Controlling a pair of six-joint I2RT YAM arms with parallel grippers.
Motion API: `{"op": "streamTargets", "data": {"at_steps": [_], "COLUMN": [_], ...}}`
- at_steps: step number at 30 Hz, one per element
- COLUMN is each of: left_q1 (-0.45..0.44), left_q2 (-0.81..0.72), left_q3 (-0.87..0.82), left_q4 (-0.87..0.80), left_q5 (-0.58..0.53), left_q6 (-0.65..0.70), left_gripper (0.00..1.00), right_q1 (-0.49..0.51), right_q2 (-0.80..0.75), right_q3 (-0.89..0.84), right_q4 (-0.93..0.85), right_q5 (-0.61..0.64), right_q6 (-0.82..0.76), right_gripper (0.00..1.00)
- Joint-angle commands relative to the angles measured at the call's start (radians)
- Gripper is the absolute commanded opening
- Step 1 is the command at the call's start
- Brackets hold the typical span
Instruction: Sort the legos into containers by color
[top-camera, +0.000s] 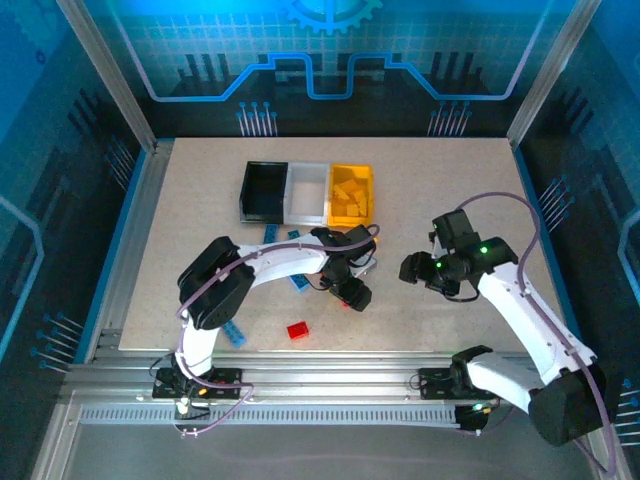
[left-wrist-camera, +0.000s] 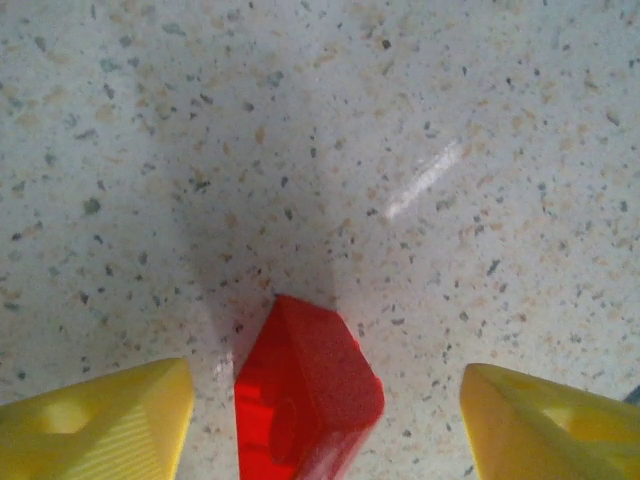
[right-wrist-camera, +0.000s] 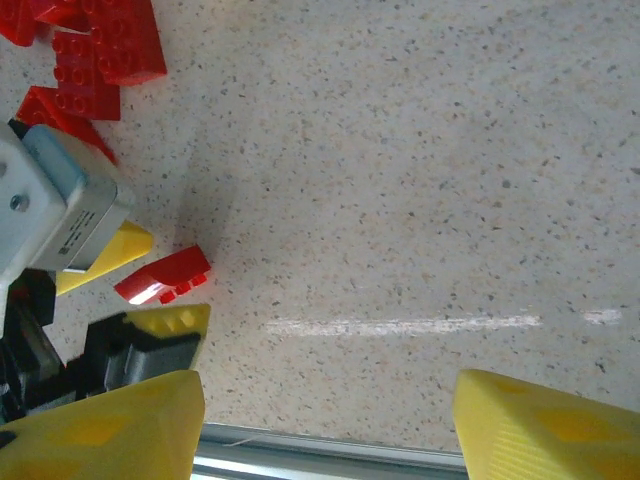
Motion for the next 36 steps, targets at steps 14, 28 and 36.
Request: {"op": "streamTargets", "data": {"at_steps": [14, 28, 36], "left_q1": [0.004, 0.213, 0.467], "left_q2": [0.064, -0.115, -0.203], "left_q3": [0.054, 0.009, 0.065], "left_q4": [-0.059, -0.047, 0.034], "left_q5": [-0.057, 0.119, 0.261], "left_q6": [0.004, -0.175, -0.382], "left_gripper": [0.32, 0.22, 0.23], "right_q1": [-0.054, -0.066, -0.068], "right_q2": [-0.076, -0.046, 0.011], "right_q3": [-0.086, -0.137, -0.160], "right_q4": [-0.012, 0.085, 0.167], "right_q5": [-0.033, -0.060, -0.102], "right_q6": [-0.008, 0.021, 0.023], "right_gripper": [0.68, 0.68, 0.68]}}
